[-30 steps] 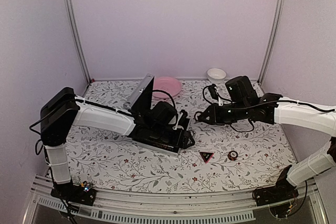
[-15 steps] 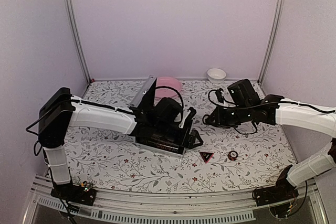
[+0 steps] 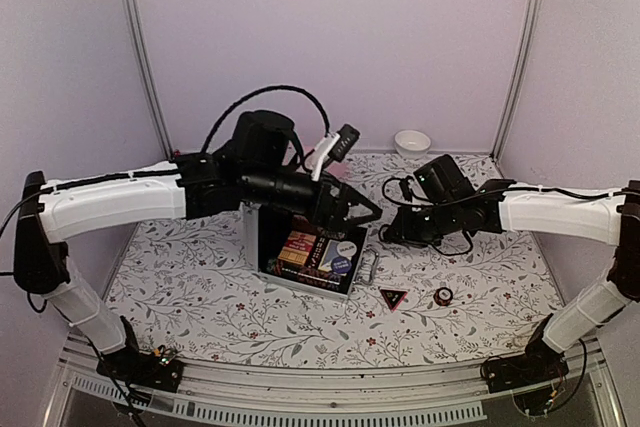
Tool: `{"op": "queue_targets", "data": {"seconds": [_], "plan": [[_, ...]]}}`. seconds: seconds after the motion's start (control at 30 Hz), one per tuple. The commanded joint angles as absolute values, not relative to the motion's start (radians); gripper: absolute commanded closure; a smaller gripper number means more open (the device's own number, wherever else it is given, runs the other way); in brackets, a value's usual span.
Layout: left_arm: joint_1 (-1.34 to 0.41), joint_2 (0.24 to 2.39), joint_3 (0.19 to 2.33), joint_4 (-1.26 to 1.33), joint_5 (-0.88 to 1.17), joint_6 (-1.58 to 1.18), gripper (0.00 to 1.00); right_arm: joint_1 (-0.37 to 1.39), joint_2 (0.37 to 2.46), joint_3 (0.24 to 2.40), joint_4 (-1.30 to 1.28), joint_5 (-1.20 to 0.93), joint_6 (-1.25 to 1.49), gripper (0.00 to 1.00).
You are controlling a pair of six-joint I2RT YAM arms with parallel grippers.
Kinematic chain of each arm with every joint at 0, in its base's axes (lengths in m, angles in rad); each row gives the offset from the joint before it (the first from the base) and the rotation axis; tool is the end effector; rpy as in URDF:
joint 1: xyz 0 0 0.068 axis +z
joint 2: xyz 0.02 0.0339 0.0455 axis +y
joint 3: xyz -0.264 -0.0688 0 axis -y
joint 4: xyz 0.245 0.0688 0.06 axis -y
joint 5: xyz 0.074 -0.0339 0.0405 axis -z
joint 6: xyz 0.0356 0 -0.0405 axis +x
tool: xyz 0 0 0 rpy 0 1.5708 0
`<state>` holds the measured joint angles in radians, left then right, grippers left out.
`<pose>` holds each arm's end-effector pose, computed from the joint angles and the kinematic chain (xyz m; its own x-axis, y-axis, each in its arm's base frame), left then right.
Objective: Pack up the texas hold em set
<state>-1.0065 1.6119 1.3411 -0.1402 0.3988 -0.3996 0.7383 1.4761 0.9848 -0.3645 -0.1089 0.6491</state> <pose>0.1920 -0.3292 0.3269 -0.5738 0.2363 -0.7841 0.8096 0.3083 -0.4996 0.2275 0.2122 0.2310 -0.8812 0.0106 -0.4727 -0.2374 0.8547 0.4617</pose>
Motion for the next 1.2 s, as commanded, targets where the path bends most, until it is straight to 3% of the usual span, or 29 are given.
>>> {"op": "queue_targets", "data": {"seconds": [0.0,0.27,0.4,0.63,1.17], "plan": [[-0.831,1.447,1.374,-0.207,0.444,-0.324,0.13,0.748,1.570,1.079,-0.301,-0.108,0.700,0.95],[-0.330,1.224,1.226,-0.278,0.451,-0.268,0.12,0.765,1.751,1.240,-0.324,-0.087,0.803,0.94],[-0.160,1.155,1.136,-0.281,0.432,-0.243,0.12,0.780,1.837,1.327,-0.369,-0.070,0.864,0.96],[-0.131,1.082,1.028,-0.258,0.173,-0.142,0.10,0.785,1.956,1.410,-0.443,-0.024,0.935,0.96],[-0.124,1.081,0.984,-0.242,0.179,-0.138,0.10,0.790,2.088,1.549,-0.570,0.044,0.916,0.96]]}}
